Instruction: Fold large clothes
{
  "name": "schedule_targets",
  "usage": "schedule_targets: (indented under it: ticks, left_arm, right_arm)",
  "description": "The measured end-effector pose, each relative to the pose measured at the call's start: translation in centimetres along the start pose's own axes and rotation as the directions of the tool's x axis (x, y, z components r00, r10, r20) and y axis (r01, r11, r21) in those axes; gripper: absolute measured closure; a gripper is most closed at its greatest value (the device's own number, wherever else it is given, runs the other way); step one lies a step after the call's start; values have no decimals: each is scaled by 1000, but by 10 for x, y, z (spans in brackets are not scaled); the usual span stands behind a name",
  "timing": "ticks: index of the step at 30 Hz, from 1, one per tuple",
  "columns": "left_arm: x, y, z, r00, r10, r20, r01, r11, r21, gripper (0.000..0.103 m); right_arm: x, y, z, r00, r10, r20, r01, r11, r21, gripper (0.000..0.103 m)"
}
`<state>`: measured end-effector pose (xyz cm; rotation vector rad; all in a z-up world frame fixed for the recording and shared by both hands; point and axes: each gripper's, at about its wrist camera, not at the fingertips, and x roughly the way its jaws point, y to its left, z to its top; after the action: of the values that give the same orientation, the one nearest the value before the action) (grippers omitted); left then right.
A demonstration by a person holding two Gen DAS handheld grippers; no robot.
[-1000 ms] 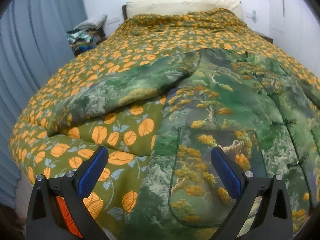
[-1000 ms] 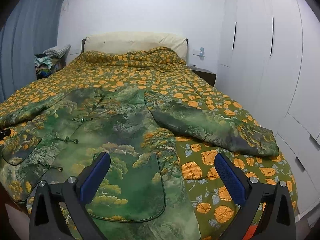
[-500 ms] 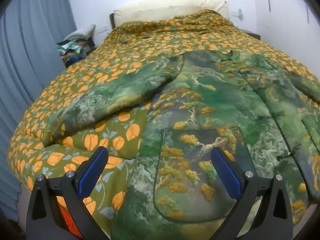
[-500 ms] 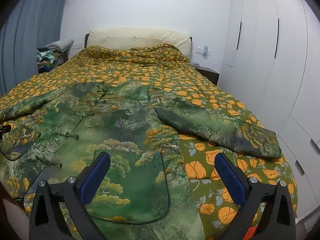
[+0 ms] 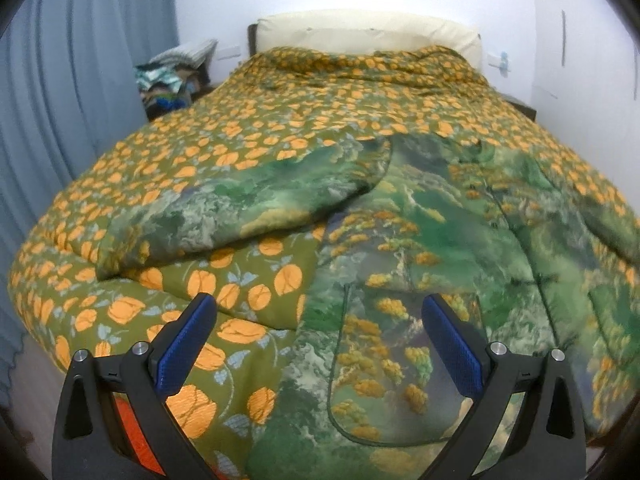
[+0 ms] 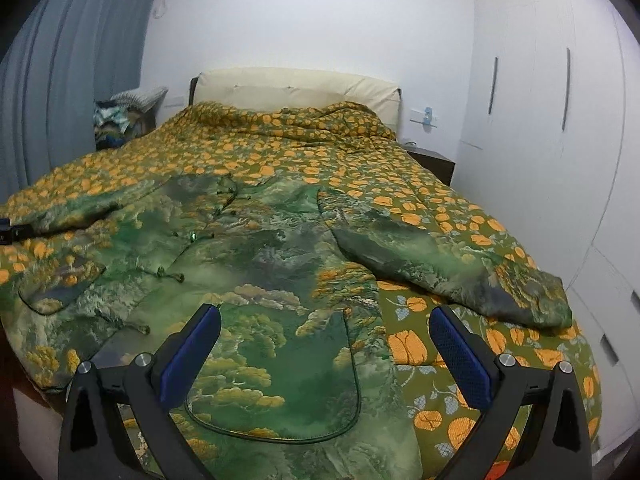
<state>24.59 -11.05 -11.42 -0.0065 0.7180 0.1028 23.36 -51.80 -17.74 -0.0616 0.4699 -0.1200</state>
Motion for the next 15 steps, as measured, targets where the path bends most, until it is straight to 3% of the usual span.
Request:
schedule_targets:
  ticks: [3, 7, 11, 13, 15]
  left_arm:
    - [-8, 5, 14, 1000, -18, 22, 19, 999, -39, 1]
    - [-9, -1, 26, 998, -4, 60, 6, 999, -34, 1]
    - [3, -9, 12, 998, 30, 57, -28, 999, -37, 1]
    - [15, -14, -2, 999, 41, 20, -41, 999, -15, 1]
    - [25, -19, -11, 999, 47, -25, -47, 999, 13, 1]
  right_arm:
    - [-2, -26, 6, 999, 40, -17, -38, 991, 126, 1]
    - [13, -86, 15, 990, 128, -59, -98, 925, 366, 1]
    - [36, -159, 17, 990, 88, -107, -20, 857, 515, 1]
    - [53, -201, 10, 987, 47, -153, 51, 814, 578, 1]
    - [73, -245, -1, 978, 34, -208, 116, 736, 667, 1]
